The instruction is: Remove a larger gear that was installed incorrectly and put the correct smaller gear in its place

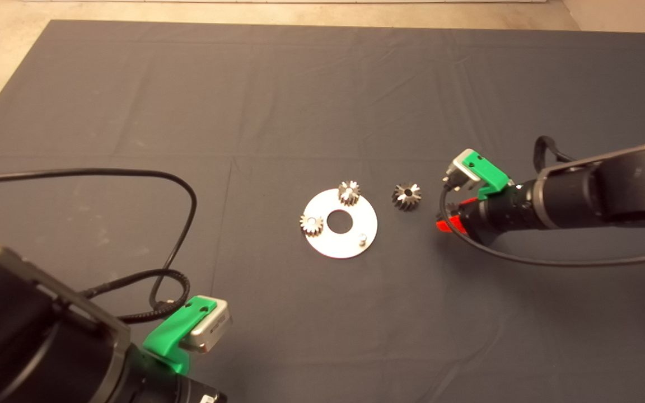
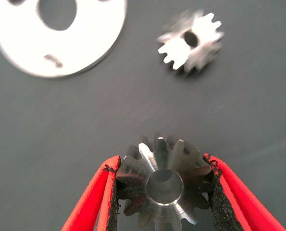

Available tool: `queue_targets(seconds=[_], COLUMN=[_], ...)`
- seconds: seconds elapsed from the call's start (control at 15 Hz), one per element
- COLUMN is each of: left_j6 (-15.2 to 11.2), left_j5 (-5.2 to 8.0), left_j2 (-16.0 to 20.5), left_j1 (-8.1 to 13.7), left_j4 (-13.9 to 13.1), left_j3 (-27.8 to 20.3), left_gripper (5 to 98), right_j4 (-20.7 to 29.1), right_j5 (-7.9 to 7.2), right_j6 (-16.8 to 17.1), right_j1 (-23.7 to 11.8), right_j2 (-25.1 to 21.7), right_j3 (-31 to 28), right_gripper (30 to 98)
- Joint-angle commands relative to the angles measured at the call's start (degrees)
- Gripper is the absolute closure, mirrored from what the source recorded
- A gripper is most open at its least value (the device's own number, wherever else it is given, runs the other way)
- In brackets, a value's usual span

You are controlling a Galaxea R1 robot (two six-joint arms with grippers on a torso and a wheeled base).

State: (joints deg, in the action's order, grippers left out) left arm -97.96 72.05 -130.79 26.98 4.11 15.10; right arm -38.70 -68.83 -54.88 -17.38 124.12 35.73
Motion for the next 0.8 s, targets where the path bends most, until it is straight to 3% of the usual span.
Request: queue_targets(seconds=[0.0, 0.13, 0.33, 0.53, 0.73], left_j6=[-0.12, -0.12, -0.12, -0.12, -0.12], left_j5=[0.26, 0.29, 0.29, 0.29, 0.61], left_j2=[0.05, 0.14, 0.14, 0.14, 0.14], left_j1=[0.36, 0.36, 0.36, 0.36, 0.36], left_j4=[-0.24, -0.29, -0.33, -0.33, -0.33], left_j3=[-0.79, -0.79, -0.79, -0.79, -0.79], left_gripper=[12.7, 12.7, 12.7, 12.7, 12.7], right_j4=[1.88, 1.79, 1.79, 1.79, 1.70], right_j5=[-3.92, -7.34, -8.95, -12.47, -14.98], right_j6=[0.30, 0.30, 0.30, 0.39, 0.65], right_j1=[-1.96, -1.87, -1.78, -1.78, -1.52], right_j2=[5.98, 10.25, 15.36, 20.32, 24.57], right_j3=[-2.08, -1.91, 0.11, 2.88, 6.87], right_gripper=[88.1, 88.2, 88.1, 88.2, 88.2])
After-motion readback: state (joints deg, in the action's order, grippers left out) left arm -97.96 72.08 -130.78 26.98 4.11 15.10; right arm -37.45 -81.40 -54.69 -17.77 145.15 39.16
